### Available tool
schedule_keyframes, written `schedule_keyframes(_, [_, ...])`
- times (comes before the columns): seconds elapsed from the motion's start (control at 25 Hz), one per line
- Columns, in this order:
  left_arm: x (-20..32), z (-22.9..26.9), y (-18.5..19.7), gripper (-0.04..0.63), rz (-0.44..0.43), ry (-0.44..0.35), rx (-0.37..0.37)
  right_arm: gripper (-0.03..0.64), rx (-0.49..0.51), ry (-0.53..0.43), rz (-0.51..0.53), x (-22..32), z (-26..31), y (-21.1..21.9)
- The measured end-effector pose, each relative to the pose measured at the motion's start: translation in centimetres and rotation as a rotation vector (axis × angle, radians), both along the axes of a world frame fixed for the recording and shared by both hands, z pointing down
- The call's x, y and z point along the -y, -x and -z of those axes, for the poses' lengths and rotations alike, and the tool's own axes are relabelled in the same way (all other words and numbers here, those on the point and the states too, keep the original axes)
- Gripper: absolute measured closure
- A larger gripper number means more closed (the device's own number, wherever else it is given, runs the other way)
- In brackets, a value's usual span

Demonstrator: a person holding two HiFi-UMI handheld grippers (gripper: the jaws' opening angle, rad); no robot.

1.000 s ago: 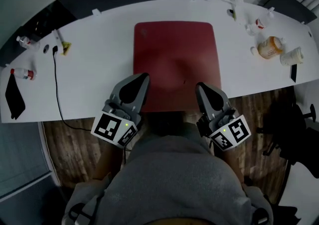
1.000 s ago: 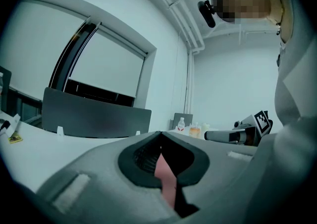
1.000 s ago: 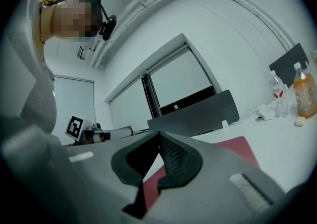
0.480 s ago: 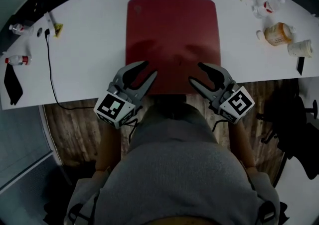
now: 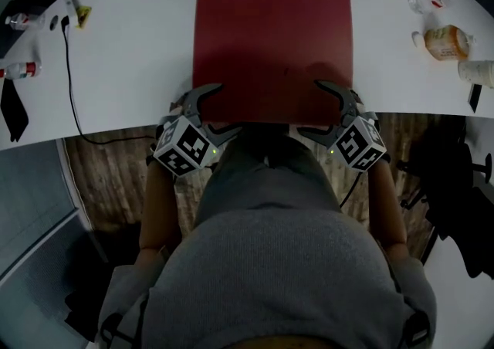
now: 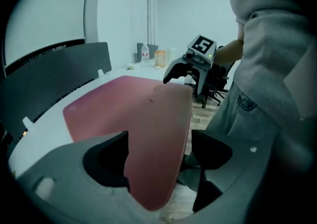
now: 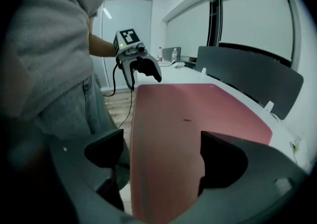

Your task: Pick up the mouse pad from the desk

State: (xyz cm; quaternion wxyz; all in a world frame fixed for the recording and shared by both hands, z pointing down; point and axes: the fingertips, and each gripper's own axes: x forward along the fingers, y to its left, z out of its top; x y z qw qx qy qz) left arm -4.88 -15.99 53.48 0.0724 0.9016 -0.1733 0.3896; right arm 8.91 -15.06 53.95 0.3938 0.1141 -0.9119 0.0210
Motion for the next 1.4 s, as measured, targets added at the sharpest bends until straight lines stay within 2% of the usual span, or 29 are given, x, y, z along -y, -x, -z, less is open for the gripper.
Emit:
schedule_keyframes(0.28, [-1.5, -2.7, 0.6, 0.189, -0.073, 0.015, 0.111, 0.146, -0.162, -0.002, 0.069, -1.6, -4.2, -0.9])
schedule_keyframes(0.44, [-1.9, -4.4, 0.5, 0.19, -0.093, -0.01, 0.164, 0.144, -0.115, -0.037, 0.024, -1.3, -4.6, -0.7])
schedule_keyframes(0.52, [-1.4, -4.5, 0.5, 0.209, -0.063, -0.046, 0.149, 0.146, -0.08, -0.045, -0.021, -0.9, -4.4, -0.7])
schedule_keyframes(0.6, [-1.1, -4.4, 0.5, 0.241, -0.025, -0.072, 0.108, 0.178, -0.079, -0.079, -0.041, -0.7, -4.4, -0.8])
schedule_keyframes(0.68, [-0.9, -4.3, 0.5, 0.242, -0.001, -0.096, 0.07, 0.181, -0.088, -0.104, -0.043, -0.6, -4.6, -0.8])
schedule_keyframes(0.8, [-0.5, -4.2, 0.8, 0.274, 0.035, -0.117, 0.027, 0.192, -0.063, -0.069, -0.051, -0.4, -4.3, -0.7])
schedule_keyframes(0.92, [-0.3, -4.0, 0.8, 0.285, 0.05, -0.07, -0.001, 0.228, -0.009, 0.006, -0.059, 0.1, -3.2, -0.6])
schedule_keyframes(1.08, [0.2, -3.4, 0.8, 0.301, 0.077, 0.014, -0.052, 0.258, 0.033, 0.056, -0.055, 0.7, -2.3, -0.4])
schedule_keyframes(1.12, [0.4, -3.2, 0.8, 0.327, 0.09, 0.042, -0.067, 0.266, 0.039, 0.069, -0.058, 0.7, -2.2, -0.4])
schedule_keyframes(1.28, [1.0, -2.8, 0.9, 0.35, 0.133, 0.173, -0.122, 0.317, 0.066, 0.136, -0.068, 1.1, -1.9, -0.6])
schedule_keyframes(1.4, [1.2, -2.6, 0.9, 0.354, 0.149, 0.201, -0.138, 0.349, 0.082, 0.173, -0.066, 1.3, -1.7, -0.5])
